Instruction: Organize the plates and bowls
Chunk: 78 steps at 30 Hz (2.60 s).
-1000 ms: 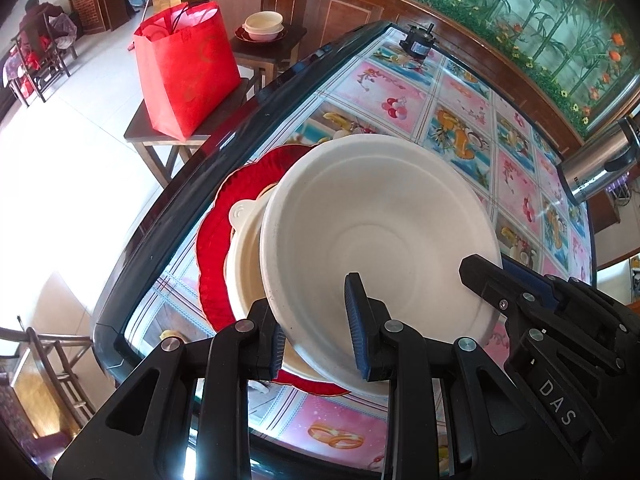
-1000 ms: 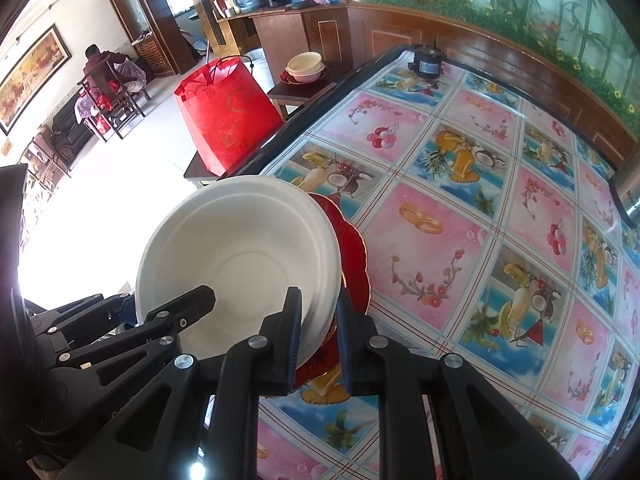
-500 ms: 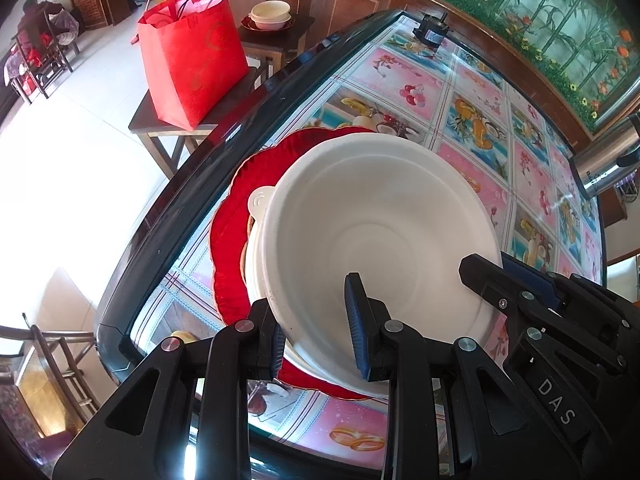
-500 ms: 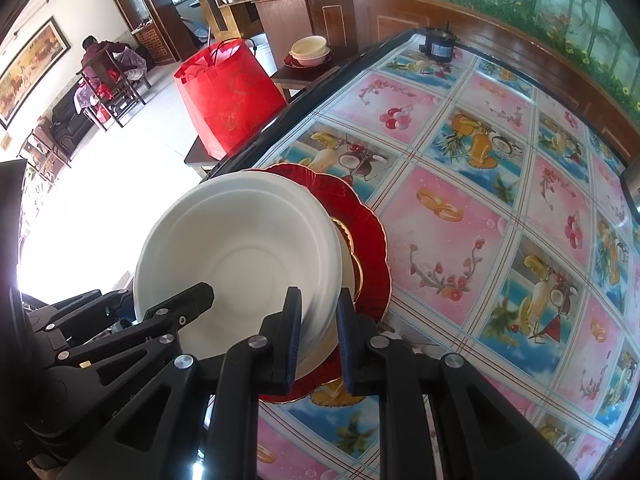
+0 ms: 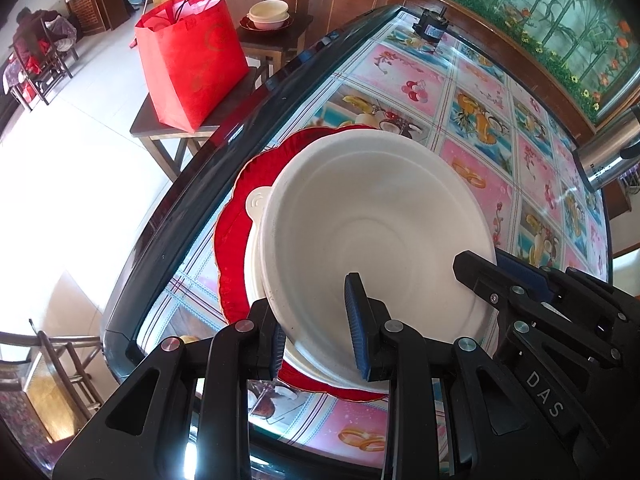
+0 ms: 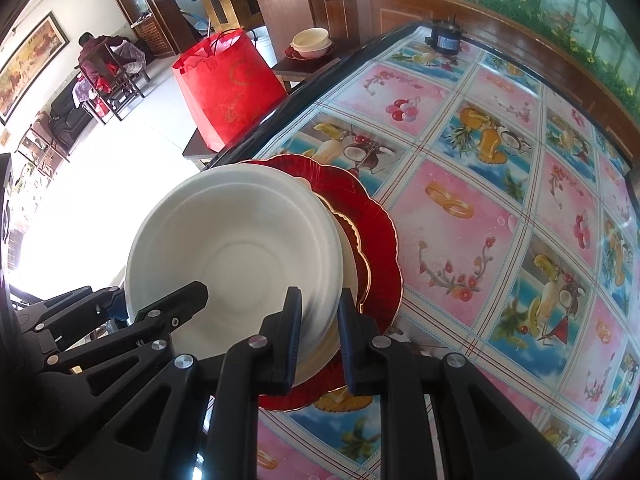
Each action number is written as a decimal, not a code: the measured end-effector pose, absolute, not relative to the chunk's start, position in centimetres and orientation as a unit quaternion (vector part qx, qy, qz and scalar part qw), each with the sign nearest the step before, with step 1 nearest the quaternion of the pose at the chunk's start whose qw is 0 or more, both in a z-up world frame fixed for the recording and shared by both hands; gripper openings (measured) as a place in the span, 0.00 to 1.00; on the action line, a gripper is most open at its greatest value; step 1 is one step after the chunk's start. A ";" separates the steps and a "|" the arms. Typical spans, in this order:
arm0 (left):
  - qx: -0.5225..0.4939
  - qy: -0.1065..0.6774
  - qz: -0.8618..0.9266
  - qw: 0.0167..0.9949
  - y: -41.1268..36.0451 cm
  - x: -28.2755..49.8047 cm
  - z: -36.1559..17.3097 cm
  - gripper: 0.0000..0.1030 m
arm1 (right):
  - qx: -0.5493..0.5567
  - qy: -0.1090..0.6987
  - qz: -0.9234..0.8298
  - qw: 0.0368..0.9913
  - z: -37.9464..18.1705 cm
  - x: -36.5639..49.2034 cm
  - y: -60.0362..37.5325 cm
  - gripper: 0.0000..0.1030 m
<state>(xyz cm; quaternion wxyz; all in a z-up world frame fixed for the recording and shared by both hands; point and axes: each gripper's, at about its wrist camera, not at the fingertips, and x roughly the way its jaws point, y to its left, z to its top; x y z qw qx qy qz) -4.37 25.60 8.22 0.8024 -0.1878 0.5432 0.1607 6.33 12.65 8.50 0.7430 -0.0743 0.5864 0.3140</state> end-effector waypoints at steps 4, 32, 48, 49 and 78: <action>-0.192 0.545 0.160 0.800 25.4 -4.3 8.1 0.26 | -0.073 0.586 0.313 0.744 8.4 6.4 12.5 0.18; -0.214 0.530 0.169 0.803 24.7 -5.3 9.3 0.57 | -0.057 0.588 0.314 0.743 8.9 6.3 11.0 0.19; -0.210 0.503 0.182 0.818 23.7 -7.7 10.5 0.57 | -0.048 0.576 0.317 0.752 10.1 5.7 8.4 0.49; -0.211 0.502 0.183 0.819 23.7 -7.8 10.5 0.57 | -0.049 0.573 0.319 0.754 10.2 5.6 8.3 0.49; -0.104 0.459 0.232 0.851 18.6 -12.2 12.1 0.58 | -0.103 0.532 0.345 0.766 11.5 1.3 5.6 0.82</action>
